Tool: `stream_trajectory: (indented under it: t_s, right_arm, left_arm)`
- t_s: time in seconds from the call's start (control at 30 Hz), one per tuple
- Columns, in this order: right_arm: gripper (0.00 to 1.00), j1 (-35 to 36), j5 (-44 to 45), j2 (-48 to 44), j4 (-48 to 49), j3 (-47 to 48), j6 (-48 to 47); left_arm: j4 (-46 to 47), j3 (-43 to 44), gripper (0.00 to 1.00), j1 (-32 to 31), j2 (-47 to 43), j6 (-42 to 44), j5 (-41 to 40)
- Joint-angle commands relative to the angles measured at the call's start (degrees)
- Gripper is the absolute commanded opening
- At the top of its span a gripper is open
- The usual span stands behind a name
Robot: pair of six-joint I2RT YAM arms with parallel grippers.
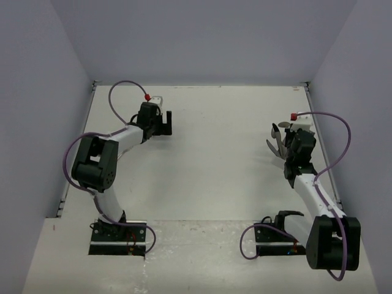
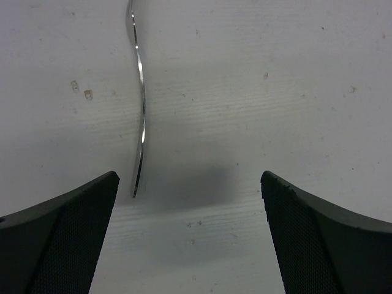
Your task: Sort the eating utensils into containers
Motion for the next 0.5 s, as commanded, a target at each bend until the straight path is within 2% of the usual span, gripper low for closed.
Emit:
stream_trajectory:
  t_s: [0.0,0.07,0.2,0.47]
  right_arm:
    - [0.0,-0.3,-1.8,-4.9,-0.1,2.4,-0.7]
    - [0.0,-0.3,-3.0,-7.3,-3.8,4.9,0.9]
    - [0.0,-0.3,-1.0,-9.7,-5.4,8.4,-1.6]
    - [0.0,-1.1,-0.1,-2.1,3.1,7.0,-6.6]
  left_arm:
    - [3.5,2.2,0.99,0.6,0.8,1.9,1.5]
    - [3.4,2.2,0.99,0.6,0.7,2.2,0.8]
    - [3.7,1.9,1.0,1.2,0.5,2.4,-0.1]
    - [4.0,2.7,1.0,1.6,1.3,2.6,1.0]
